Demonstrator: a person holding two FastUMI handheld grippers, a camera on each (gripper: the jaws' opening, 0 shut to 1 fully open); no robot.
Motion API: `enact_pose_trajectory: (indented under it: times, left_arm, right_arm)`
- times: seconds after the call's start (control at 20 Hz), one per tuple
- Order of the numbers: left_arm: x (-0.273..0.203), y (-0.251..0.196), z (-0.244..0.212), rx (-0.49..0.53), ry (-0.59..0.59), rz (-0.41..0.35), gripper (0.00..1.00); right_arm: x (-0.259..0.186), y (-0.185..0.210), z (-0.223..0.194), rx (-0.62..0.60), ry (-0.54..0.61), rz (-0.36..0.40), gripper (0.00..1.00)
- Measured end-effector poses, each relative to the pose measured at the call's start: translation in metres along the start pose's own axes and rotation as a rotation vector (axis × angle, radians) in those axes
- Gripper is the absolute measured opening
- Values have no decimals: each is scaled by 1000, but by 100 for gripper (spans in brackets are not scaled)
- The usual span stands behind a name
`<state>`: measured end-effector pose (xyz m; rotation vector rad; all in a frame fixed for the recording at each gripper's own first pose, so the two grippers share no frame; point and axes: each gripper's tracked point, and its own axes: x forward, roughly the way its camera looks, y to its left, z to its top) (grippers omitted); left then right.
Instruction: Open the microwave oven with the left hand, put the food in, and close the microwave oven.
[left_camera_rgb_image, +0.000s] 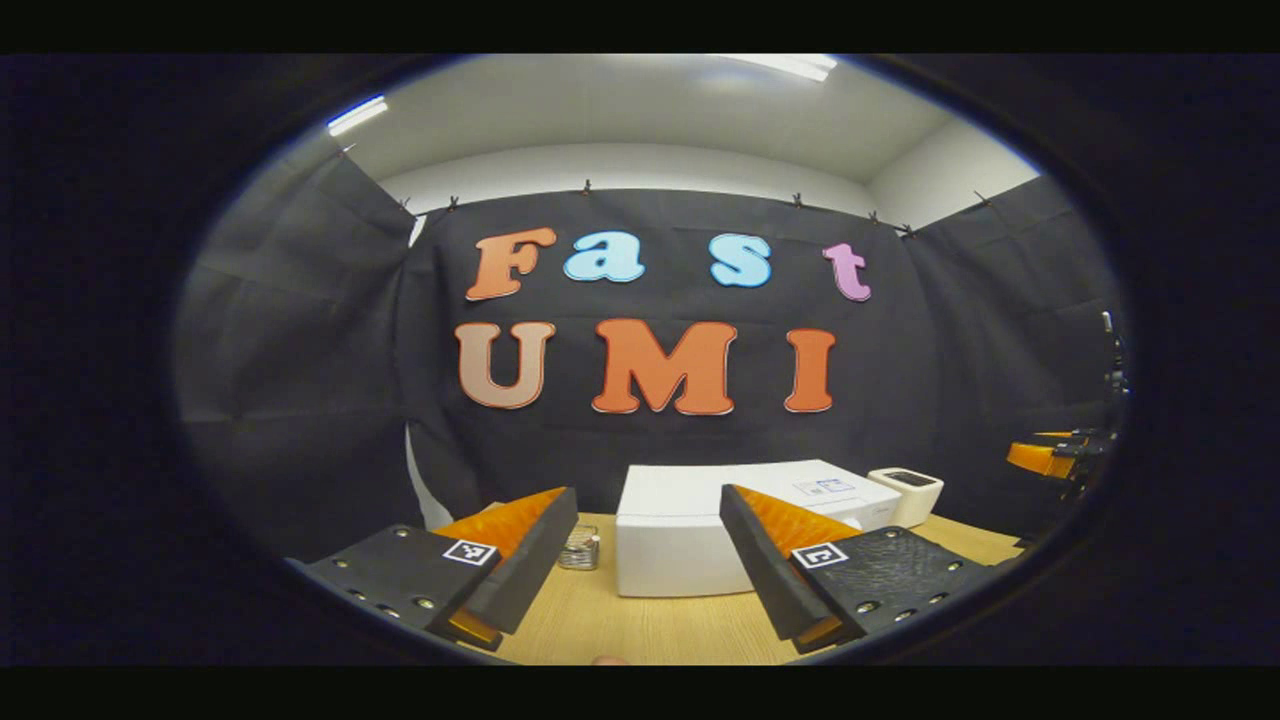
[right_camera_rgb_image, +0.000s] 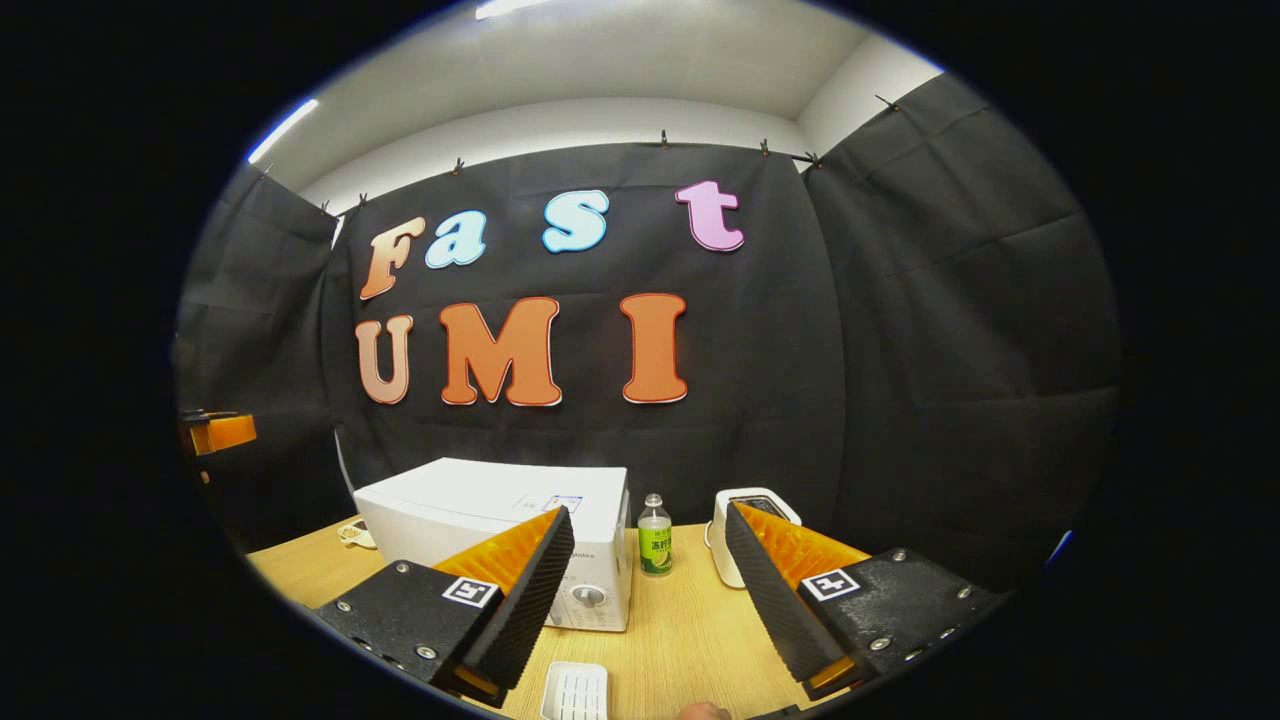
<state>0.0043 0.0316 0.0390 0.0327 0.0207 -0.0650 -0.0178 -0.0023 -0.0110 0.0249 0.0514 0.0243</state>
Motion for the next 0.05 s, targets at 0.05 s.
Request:
enact_pose_trajectory:
  times: [0.05]
  left_arm:
    - [-2, 0, 2, 0, -5, -1, 90]
  right_arm:
    - [0, -1, 0, 2, 1, -1, 94]
